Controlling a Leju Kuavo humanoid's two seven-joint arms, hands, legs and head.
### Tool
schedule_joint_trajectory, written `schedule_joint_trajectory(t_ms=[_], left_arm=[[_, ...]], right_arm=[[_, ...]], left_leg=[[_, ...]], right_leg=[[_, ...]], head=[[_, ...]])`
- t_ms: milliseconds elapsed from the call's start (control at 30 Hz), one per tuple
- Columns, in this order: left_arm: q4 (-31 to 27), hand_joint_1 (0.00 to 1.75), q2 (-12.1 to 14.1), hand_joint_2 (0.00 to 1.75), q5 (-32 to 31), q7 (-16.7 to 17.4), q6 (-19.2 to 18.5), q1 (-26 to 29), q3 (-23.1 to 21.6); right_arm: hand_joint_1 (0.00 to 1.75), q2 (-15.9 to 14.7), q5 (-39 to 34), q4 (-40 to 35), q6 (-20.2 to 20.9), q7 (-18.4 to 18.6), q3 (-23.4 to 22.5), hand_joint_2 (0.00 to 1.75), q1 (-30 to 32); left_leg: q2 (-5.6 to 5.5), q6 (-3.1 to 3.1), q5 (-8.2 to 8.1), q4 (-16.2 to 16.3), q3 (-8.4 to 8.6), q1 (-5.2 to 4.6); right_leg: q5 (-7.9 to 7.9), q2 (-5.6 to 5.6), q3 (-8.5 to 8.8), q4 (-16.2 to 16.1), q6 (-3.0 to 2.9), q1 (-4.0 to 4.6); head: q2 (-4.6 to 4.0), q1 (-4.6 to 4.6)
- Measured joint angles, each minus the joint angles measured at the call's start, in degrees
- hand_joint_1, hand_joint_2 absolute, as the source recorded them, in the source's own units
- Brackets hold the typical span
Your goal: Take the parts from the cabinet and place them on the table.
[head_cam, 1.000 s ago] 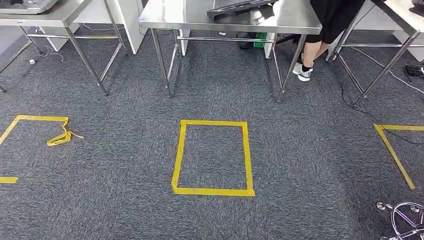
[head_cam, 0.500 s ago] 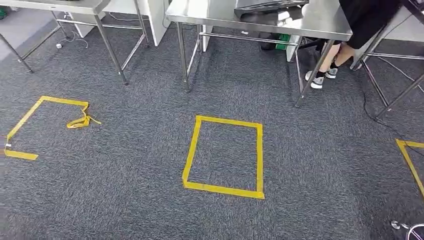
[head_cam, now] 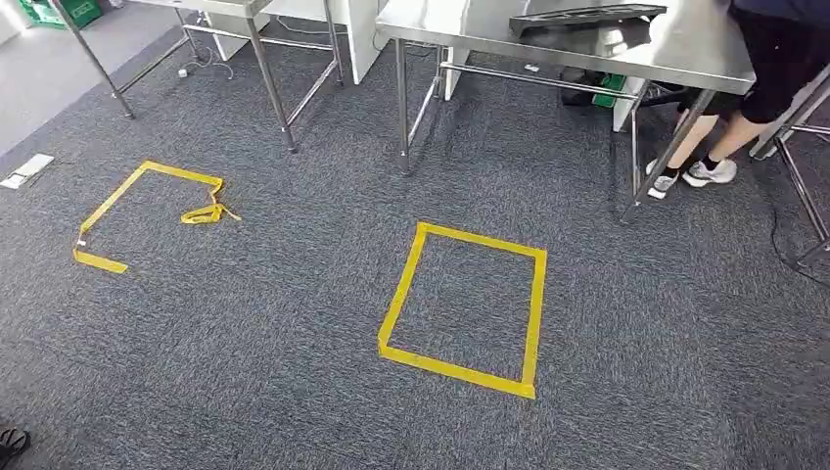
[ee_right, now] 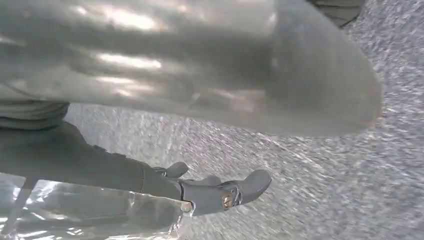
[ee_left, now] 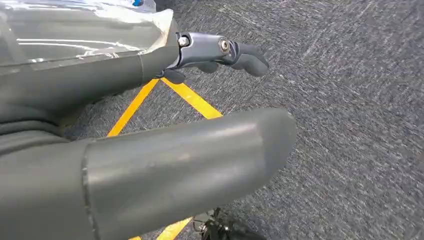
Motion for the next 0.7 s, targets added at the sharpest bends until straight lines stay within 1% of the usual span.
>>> schedule_joint_trajectory(t_ms=[33, 67, 100, 133, 167, 200, 233, 267, 300, 333, 367, 400, 433, 467, 500, 533, 567, 600, 633, 667, 700], left_arm=[[0.0, 0.0, 0.02, 0.0, 0.0, 0.04, 0.0, -0.19, 0.0], [0.0, 0.0, 0.02, 0.0, 0.0, 0.04, 0.02, -0.2, 0.0], [0.02, 0.0, 0.02, 0.0, 0.02, 0.07, 0.04, -0.15, 0.0], [0.04, 0.0, 0.04, 0.0, 0.02, 0.07, 0.11, -0.14, 0.0], [0.11, 0.0, 0.02, 0.0, 0.09, 0.07, 0.18, -0.14, 0.0], [0.18, 0.0, -0.04, 0.0, 0.09, 0.07, 0.17, -0.12, 0.0], [0.17, 0.0, 0.0, 0.0, 0.09, 0.07, 0.17, -0.17, 0.0], [0.17, 0.0, 0.09, 0.0, 0.09, 0.07, 0.17, -0.3, 0.0], [0.17, 0.0, 0.07, 0.0, 0.11, 0.07, 0.17, -0.35, 0.0], [0.22, 0.0, 0.02, 0.0, 0.09, 0.07, 0.17, -0.32, 0.0], [0.26, 0.0, 0.02, 0.0, 0.09, 0.07, 0.17, -0.29, 0.0], [0.28, 0.0, 0.02, 0.0, 0.09, 0.07, 0.17, -0.26, 0.0], [0.33, 0.0, -0.02, 0.0, 0.11, 0.09, 0.17, -0.19, 0.0], [0.35, 0.0, -0.04, 0.0, 0.11, 0.07, 0.17, -0.18, 0.0], [0.35, 0.0, -0.04, 0.0, 0.11, 0.07, 0.17, -0.22, 0.0], [0.35, 0.0, 0.0, 0.0, 0.09, 0.09, 0.17, -0.29, 0.0], [0.35, 0.0, 0.0, 0.0, 0.09, 0.07, 0.17, -0.41, 0.0], [0.35, 0.0, 0.0, 0.0, 0.09, 0.07, 0.18, -0.37, 0.0], [0.35, 0.0, 0.0, 0.0, 0.09, 0.07, 0.17, -0.2, 0.0], [0.35, 0.0, 0.02, 0.0, 0.07, 0.15, 0.17, -0.07, 0.0], [0.35, 0.0, 0.07, 0.0, 0.0, 0.24, 0.17, -0.06, 0.0]], right_arm=[[0.0, 0.0, -0.02, 0.0, 0.0, -0.17, 0.0, 0.0, 0.02], [0.0, -0.09, -0.02, 0.02, 0.0, -0.28, -0.02, 0.0, 0.01], [0.0, -0.09, -0.02, 0.0, 0.0, -0.39, 0.0, 0.0, -0.13], [0.0, -0.09, 0.04, 0.0, 0.0, -0.39, 0.0, 0.0, -0.17], [0.0, -0.11, 0.13, 0.0, 0.0, -0.41, 0.0, 0.0, -0.22], [0.0, -0.22, 0.2, 0.0, 0.0, -0.41, 0.0, 0.0, -0.28], [0.0, -0.22, 0.24, 0.0, 0.0, -0.41, 0.0, 0.0, -0.31], [0.0, -0.15, 0.24, 0.02, 0.0, -0.41, 0.0, 0.0, -0.24], [0.0, -0.24, 0.24, 0.02, 0.0, -0.41, 0.0, 0.0, -0.16], [0.0, -0.31, 0.24, 0.02, 0.0, -0.41, 0.0, 0.0, -0.1], [0.0, -0.31, 0.24, 0.04, 0.0, -0.41, 0.0, 0.0, 0.06], [0.0, -0.31, 0.24, 0.07, 0.0, -0.35, 0.0, 0.0, 0.16], [0.0, -0.39, 0.35, 0.07, 0.0, -0.31, 0.0, 0.0, 0.16], [0.0, -0.48, 0.5, 0.07, 0.0, -0.24, 0.02, 0.0, 0.04], [0.0, -0.52, 0.61, 0.07, 0.0, -0.2, 0.04, 0.0, -0.08], [0.0, -0.5, 0.63, 0.11, 0.0, -0.02, 0.07, 0.0, -0.08], [0.0, -0.52, 0.72, 0.15, 0.0, 0.2, 0.07, 0.0, -0.16], [0.0, -0.52, 0.83, 0.13, 0.0, 0.31, 0.11, 0.0, -0.31], [0.0, -0.52, 0.96, 0.15, 0.0, 0.48, 0.2, 0.0, -0.41], [0.0, -0.57, 0.96, 0.15, 0.0, 0.66, 0.24, 0.0, -0.41], [0.0, -0.63, 1.11, 0.15, 0.0, 0.7, 0.33, 0.0, -0.46]], left_leg=[[1.89, 0.35, -0.64, -1.27, 0.52, -0.55], [0.72, 0.66, -0.32, -1.51, 0.3, -0.56], [0.29, 0.75, -0.28, -1.5, 0.13, -0.73], [-0.32, 0.96, -0.21, -1.51, -0.04, -0.98], [-1.11, 1.52, 0.17, -1.99, -0.1, -0.77], [-1.64, 2.0, 0.58, -2.33, 0.16, -0.37], [-2.19, 2.4, 0.82, -2.35, -0.07, -0.32], [-2.84, 2.59, 0.95, -2.35, -0.44, -0.32], [-3.69, 2.73, 1.08, -2.34, -0.76, -0.34], [-4.56, 2.69, 1.23, -2.31, -1.0, -0.35], [-5.34, 2.62, 1.35, -2.3, -1.06, -0.35], [-6.14, 2.5, 1.44, -2.28, -1.06, -0.32], [-7.04, 2.37, 1.51, -2.25, -1.01, -0.25], [-7.83, 2.2, 1.6, -2.2, -0.97, -0.14], [-8.5, 1.94, 1.65, -2.13, -1.0, -0.05], [-9.09, 1.51, 1.7, -1.89, -1.26, -0.31], [-9.75, 1.12, 1.79, -1.74, -1.52, -0.44], [-10.14, 0.77, 1.99, -1.95, -1.69, -0.41], [-10.74, 0.39, 2.22, -2.18, -1.73, -0.16], [-11.35, -0.04, 2.45, -2.27, -1.96, -0.08], [-10.75, -0.15, 2.09, -1.72, -2.26, 0.17]], right_leg=[[-0.2, -0.47, -0.11, 0.09, 0.36, 0.64], [-0.25, -0.84, -0.09, 0.18, 0.53, 0.75], [-0.22, -1.28, -0.06, 0.16, 0.69, 0.69], [-0.14, -1.83, 0.04, -0.01, 0.84, 0.56], [-0.27, -2.54, 0.18, 0.06, 1.19, 0.66], [-1.02, -1.07, -0.41, 0.79, 1.53, 0.43], [-2.58, 1.85, -1.5, 3.19, 1.36, 0.19], [-4.75, 3.73, -3.58, 7.78, 1.09, -0.08], [-6.9, 4.5, -6.09, 13.16, 0.94, -0.26], [-8.39, 4.74, -8.2, 17.66, 1.02, -0.32], [-8.63, 4.84, -9.06, 19.58, 1.4, -0.37], [-7.86, 4.86, -8.61, 18.53, 1.99, -0.5], [-5.8, 4.94, -6.61, 14.46, 2.8, -0.73], [-3.44, 5.43, -4.04, 9.01, 3.48, -0.95], [-1.33, 7.16, -1.47, 3.51, 4.02, -1.26], [-1.09, 10.23, -0.36, 0.41, 3.91, -1.6], [-0.73, 9.35, -0.6, 0.35, 3.21, -1.39], [-0.83, 8.9, -0.64, 0.59, 2.87, -1.16], [-0.79, 8.45, -0.61, 0.67, 2.37, -0.92], [-0.52, 7.76, -0.1, 0.51, 1.92, -0.92], [-0.1, 6.92, -0.16, 0.22, 1.27, -1.72]], head=[[0.0, 0.02], [0.0, 0.46], [0.0, 0.27], [0.0, 0.39], [0.0, 0.31], [0.0, 0.28], [0.0, 0.59], [0.0, 0.87], [0.0, 0.85], [0.0, 0.89], [0.0, 0.9], [0.0, 0.9], [0.0, 0.9], [0.0, 0.85], [0.0, 0.94], [0.0, 1.01], [0.0, 0.9], [0.0, 0.85], [0.0, 0.92], [0.0, 0.92], [0.0, 0.88]])
